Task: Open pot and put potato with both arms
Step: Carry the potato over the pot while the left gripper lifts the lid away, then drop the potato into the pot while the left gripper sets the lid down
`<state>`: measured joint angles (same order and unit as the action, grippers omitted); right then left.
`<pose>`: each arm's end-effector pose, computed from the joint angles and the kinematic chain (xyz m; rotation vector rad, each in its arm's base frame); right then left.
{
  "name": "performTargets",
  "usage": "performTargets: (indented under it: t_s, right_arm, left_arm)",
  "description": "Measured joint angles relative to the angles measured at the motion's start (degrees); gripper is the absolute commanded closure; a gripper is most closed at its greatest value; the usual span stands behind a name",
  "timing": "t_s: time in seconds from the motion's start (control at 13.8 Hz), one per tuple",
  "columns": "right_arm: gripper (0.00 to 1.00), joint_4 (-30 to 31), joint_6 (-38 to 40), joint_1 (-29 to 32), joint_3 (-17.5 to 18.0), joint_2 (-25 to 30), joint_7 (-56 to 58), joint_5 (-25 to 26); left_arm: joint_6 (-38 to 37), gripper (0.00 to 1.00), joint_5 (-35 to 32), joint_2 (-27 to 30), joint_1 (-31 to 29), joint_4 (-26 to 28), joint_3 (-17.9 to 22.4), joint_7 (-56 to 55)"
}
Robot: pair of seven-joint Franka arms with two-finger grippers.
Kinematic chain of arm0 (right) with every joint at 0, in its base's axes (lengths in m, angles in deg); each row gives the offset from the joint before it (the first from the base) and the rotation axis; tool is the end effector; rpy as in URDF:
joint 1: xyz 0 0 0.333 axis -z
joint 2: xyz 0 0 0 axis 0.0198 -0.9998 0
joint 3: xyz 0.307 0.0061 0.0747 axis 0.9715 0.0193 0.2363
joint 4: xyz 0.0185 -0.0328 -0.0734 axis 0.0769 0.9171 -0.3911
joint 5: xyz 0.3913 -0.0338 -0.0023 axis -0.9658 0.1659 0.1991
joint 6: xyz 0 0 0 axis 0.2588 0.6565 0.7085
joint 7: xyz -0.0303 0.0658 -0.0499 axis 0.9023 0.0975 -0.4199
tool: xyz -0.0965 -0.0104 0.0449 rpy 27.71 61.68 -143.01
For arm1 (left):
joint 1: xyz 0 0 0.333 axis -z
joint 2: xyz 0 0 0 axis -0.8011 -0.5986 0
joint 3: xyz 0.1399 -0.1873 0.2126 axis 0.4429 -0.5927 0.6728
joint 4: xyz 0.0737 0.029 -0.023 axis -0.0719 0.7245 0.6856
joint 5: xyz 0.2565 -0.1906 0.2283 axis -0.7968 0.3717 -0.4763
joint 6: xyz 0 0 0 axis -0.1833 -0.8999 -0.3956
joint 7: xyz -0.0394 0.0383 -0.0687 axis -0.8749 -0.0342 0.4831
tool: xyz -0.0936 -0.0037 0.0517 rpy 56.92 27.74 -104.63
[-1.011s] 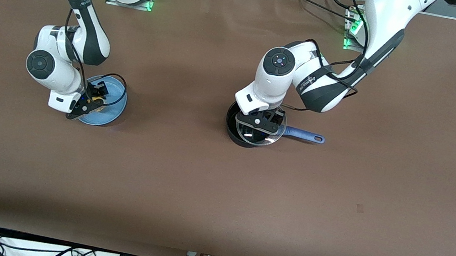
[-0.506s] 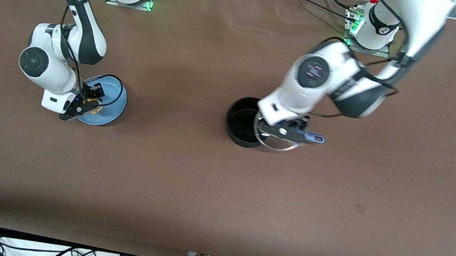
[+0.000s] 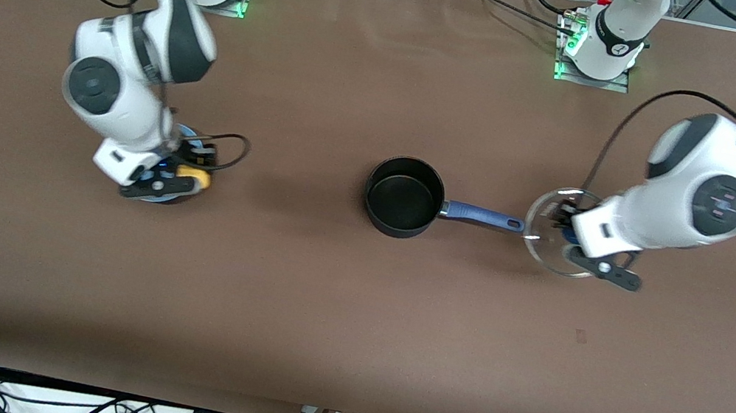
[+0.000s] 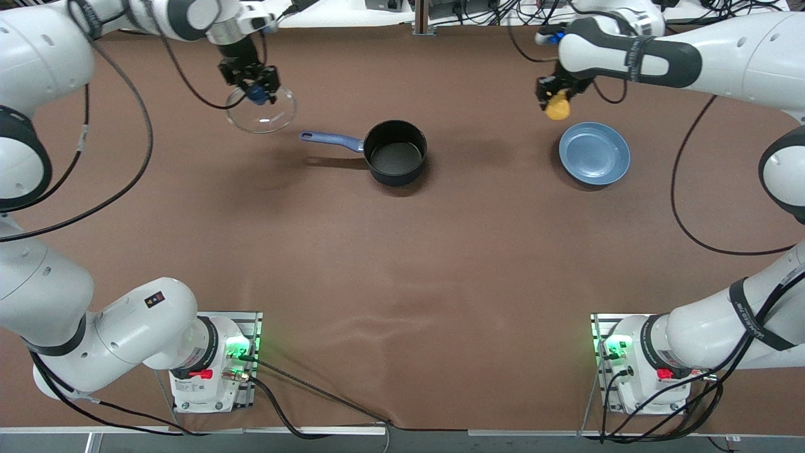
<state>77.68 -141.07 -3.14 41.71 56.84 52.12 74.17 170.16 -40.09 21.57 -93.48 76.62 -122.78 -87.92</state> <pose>0.5864 0.2227 0.3507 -3.1037 -0.2844 0.0856 0.6012 -0.0874 0.3694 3.0032 -0.4408 -0.2984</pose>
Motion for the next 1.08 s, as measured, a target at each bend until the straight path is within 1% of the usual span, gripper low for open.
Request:
performTargets:
  t_s: [0.14,0.29,0.43,0.51,0.65,0.72,0.87,1.01,1.08]
  right_arm:
    - [0.58,-4.6,1.1,-5.3,0.8,-2.0,-11.6,-0.2]
    - [0.58,-9.9,1.5,-10.9,0.8,-5.4,-22.0,-0.4]
    - [0.58,-16.1,1.5,-16.4,0.9,-10.1,-30.9,-0.4]
    - [0.58,-19.5,1.4,-18.7,0.8,-12.6,-34.3,-0.4]
    - [0.58,-25.7,1.0,-22.3,0.8,-17.3,-39.8,-0.4]
    - [0.57,-27.9,-0.2,-23.5,0.7,-19.1,-42.1,-0.4]
    - [0.57,-30.1,-4.7,-25.1,0.7,-21.9,-45.2,-0.4]
    - [0.57,-30.4,-8.4,-26.3,0.7,-24.0,-46.0,-0.4]
    - [0.57,-30.5,-9.6,-26.8,0.7,-25.0,-46.3,-0.4]
  left_arm:
    - [4.7,1.0,-0.6,0.3,-6.7,4.6,-0.3,7.1]
    - [13.2,1.0,-3.1,0.2,-12.4,10.6,-0.2,11.5]
    - [19.6,1.0,-5.6,-0.6,-15.3,14.9,-0.1,12.6]
    - [20.8,1.0,-7.5,-1.3,-15.4,15.5,0.1,12.6]
    - [21.7,1.0,-11.2,-3.3,-14.4,14.6,1.3,11.2]
    - [22.2,1.0,-12.4,-4.8,-13.2,13.5,2.8,10.3]
    - [23.2,1.0,-13.4,-9.3,-10.5,9.7,6.5,9.9]
    - [23.4,1.0,-13.5,-13.7,-9.2,5.9,8.1,9.1]
    - [23.4,0.82,-13.5,-15.0,-8.9,4.9,8.3,7.9]
